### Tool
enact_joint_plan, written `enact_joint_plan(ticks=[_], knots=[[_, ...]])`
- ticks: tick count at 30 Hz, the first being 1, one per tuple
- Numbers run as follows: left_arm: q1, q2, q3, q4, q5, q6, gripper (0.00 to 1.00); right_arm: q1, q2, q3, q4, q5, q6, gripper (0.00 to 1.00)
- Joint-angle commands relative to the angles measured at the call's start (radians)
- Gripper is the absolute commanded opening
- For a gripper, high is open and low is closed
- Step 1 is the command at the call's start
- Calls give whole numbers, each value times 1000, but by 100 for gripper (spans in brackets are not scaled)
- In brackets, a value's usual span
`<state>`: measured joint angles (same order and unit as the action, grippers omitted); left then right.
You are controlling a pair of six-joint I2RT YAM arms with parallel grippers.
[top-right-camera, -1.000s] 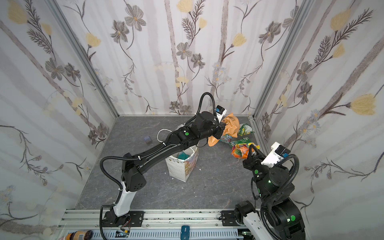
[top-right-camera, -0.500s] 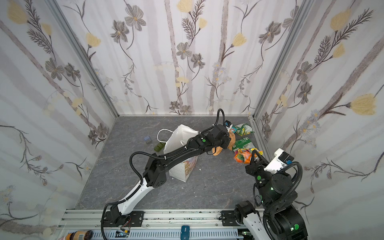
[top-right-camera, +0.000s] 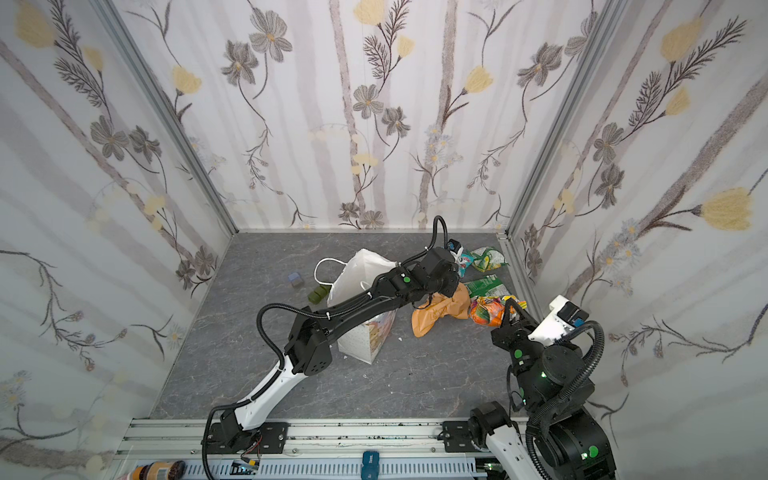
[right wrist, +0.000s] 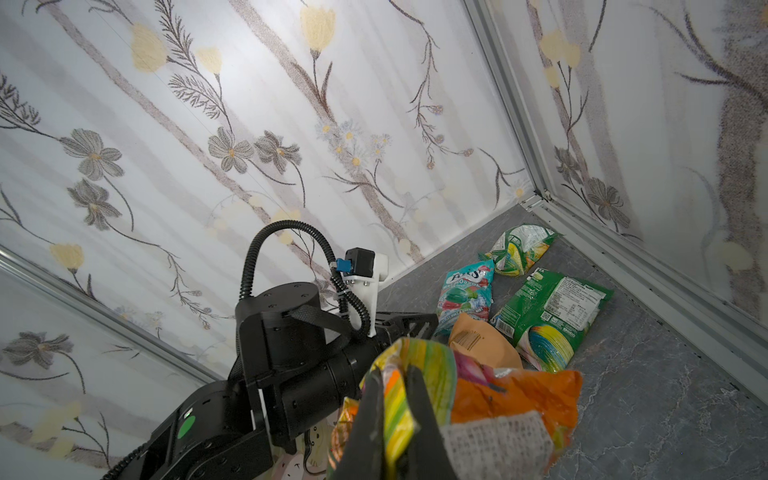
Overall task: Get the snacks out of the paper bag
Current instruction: 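Open both grippers to drop the packets onto the snack pile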
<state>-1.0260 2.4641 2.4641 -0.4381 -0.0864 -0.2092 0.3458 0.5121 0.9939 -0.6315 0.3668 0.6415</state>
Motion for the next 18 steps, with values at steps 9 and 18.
enact_joint_plan(ticks=[9, 18], knots=[[-25, -270, -2, 34, 10, 56, 46, -1, 88, 38, 34, -21, -52, 0], [-29, -608, -355, 76, -91, 144, 72, -52, 310, 38, 17, -212, -155, 0]])
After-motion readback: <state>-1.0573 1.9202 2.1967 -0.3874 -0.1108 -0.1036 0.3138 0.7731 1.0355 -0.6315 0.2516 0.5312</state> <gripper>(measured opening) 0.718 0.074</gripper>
